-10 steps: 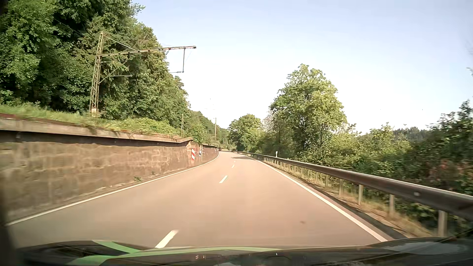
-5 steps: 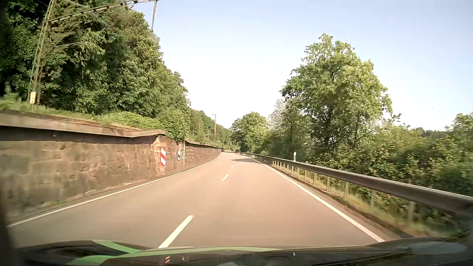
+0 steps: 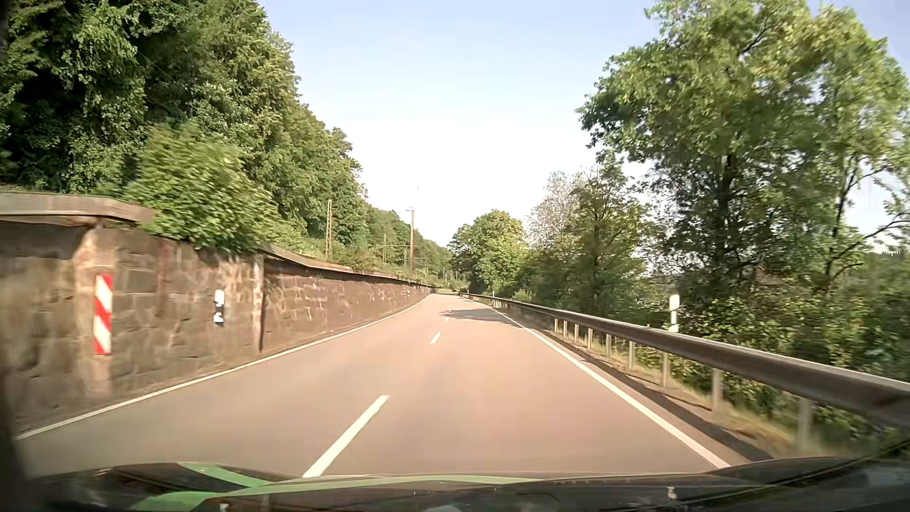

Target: Follow the waypoints while adhering to traffic rules and regulations

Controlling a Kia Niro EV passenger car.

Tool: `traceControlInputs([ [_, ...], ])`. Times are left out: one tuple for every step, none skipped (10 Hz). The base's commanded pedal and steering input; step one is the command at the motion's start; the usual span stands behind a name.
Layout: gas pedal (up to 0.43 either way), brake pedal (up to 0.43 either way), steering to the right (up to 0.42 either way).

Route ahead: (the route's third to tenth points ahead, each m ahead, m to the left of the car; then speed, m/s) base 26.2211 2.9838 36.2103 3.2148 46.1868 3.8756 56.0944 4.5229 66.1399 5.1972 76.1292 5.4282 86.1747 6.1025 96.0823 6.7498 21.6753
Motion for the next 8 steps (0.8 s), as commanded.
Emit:
traceControlInputs([
  [0.189,0.000,-0.010],
  [0.189,0.000,-0.011],
  [0.189,0.000,-0.011],
  [0.177,0.000,-0.011],
  [0.150,0.000,-0.011],
  [0.130,0.000,-0.011],
  [0.130,0.000,-0.011],
  [0.138,0.000,-0.011],
])
